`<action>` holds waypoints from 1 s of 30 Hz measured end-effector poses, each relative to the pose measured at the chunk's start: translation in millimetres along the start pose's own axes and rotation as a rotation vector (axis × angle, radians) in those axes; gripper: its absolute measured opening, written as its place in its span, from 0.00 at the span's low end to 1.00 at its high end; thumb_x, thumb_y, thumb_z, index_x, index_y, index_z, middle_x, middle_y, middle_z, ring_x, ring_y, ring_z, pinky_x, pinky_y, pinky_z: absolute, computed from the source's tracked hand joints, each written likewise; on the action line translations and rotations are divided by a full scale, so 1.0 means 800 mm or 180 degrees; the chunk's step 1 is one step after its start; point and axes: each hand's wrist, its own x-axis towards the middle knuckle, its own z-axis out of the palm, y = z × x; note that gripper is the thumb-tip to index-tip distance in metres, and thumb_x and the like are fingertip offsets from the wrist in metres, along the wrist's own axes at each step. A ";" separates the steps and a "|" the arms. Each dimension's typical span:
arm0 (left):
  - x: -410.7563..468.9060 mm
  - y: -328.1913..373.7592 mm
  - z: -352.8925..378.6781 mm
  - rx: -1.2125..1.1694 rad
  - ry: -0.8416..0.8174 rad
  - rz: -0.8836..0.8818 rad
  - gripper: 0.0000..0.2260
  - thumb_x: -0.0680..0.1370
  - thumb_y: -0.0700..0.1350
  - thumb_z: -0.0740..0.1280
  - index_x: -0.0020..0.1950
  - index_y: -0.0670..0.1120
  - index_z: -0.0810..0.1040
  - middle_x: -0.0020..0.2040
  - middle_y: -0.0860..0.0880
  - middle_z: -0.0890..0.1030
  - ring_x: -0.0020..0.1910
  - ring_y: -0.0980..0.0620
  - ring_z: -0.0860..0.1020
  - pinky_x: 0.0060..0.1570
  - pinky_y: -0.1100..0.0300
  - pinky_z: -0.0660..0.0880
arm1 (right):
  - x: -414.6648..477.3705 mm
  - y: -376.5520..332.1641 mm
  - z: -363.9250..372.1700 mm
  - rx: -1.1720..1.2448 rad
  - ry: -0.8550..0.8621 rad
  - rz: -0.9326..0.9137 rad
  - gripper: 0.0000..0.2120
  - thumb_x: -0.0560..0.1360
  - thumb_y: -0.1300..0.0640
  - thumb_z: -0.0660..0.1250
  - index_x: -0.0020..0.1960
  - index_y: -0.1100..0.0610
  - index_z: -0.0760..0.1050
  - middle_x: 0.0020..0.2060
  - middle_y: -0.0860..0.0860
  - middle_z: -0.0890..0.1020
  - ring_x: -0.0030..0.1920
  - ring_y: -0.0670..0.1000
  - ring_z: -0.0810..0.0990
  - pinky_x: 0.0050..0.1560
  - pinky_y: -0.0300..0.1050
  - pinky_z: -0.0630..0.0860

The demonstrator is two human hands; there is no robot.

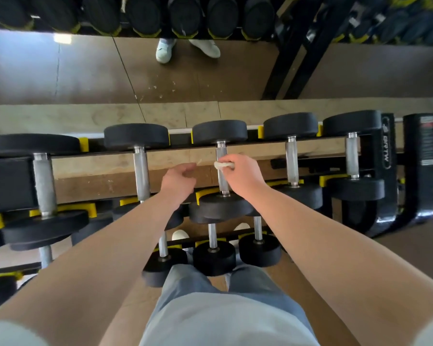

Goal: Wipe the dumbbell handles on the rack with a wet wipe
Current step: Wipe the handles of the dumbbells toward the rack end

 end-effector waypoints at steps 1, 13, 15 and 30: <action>-0.001 0.001 0.000 -0.0065 -0.0012 0.0008 0.20 0.80 0.38 0.68 0.69 0.57 0.78 0.66 0.52 0.78 0.46 0.56 0.80 0.53 0.56 0.83 | 0.000 0.002 0.001 -0.0050 0.0039 -0.0024 0.17 0.83 0.58 0.66 0.71 0.51 0.76 0.63 0.52 0.80 0.57 0.49 0.79 0.42 0.30 0.71; -0.026 0.025 0.029 -0.0267 -0.0814 0.0217 0.08 0.80 0.45 0.71 0.58 0.53 0.81 0.53 0.54 0.83 0.52 0.56 0.82 0.49 0.62 0.81 | -0.007 0.009 -0.004 0.0253 -0.0243 0.0240 0.14 0.79 0.56 0.71 0.64 0.52 0.76 0.54 0.47 0.80 0.46 0.41 0.77 0.39 0.31 0.70; -0.028 0.031 0.037 -0.0438 -0.0729 0.0269 0.07 0.79 0.47 0.72 0.57 0.52 0.81 0.51 0.54 0.84 0.51 0.56 0.83 0.49 0.60 0.83 | -0.002 0.007 -0.010 0.0718 0.0132 0.0339 0.15 0.79 0.58 0.71 0.64 0.53 0.74 0.54 0.48 0.80 0.48 0.43 0.79 0.39 0.32 0.71; -0.015 0.051 0.063 0.0492 0.0222 0.0549 0.07 0.79 0.49 0.72 0.57 0.52 0.82 0.50 0.56 0.79 0.46 0.59 0.77 0.45 0.66 0.71 | 0.016 0.034 -0.013 0.1119 -0.0239 0.0535 0.12 0.80 0.61 0.69 0.61 0.51 0.81 0.53 0.47 0.84 0.51 0.47 0.84 0.56 0.50 0.84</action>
